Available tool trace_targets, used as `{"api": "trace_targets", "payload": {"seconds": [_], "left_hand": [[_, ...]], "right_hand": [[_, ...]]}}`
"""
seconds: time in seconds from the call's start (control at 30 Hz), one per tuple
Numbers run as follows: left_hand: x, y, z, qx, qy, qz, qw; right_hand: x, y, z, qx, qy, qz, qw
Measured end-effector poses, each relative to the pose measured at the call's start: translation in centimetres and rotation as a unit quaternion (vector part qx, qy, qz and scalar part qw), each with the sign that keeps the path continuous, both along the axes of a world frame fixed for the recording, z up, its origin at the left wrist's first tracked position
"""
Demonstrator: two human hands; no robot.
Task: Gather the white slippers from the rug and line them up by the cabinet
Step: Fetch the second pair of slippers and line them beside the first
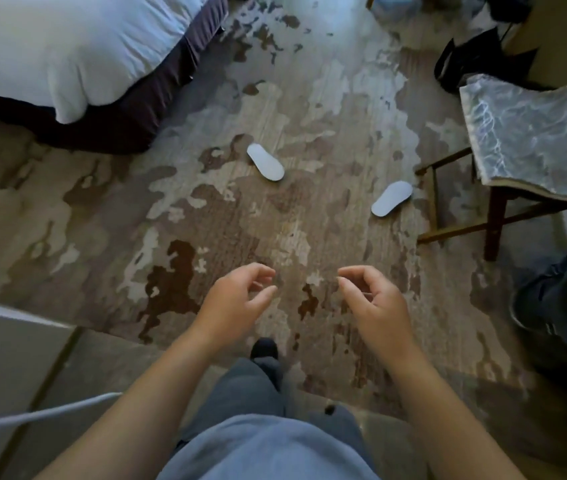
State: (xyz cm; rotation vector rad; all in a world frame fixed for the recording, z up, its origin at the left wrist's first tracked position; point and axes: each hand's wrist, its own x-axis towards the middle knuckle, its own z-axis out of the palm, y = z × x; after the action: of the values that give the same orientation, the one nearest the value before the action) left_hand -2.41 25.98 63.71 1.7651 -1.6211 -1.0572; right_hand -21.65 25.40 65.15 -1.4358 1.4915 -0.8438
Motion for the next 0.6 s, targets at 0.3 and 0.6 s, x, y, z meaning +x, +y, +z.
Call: {"api": "trace_targets", "payload": {"seconds": [0.3,0.6], "left_hand": [[-1.4,-24.4,2.4,-0.038,-0.003,-0.015,0.999],[-0.4,-44.2,-1.9,0.021,-0.039,0.066,0.997]], "right_hand": [[-2.6,-17.5,-1.8,0.061,-0.001,-0.057,0.997],[-3.4,-44.2,-4.2,0.077,0.042,0.035,0.996]]}}
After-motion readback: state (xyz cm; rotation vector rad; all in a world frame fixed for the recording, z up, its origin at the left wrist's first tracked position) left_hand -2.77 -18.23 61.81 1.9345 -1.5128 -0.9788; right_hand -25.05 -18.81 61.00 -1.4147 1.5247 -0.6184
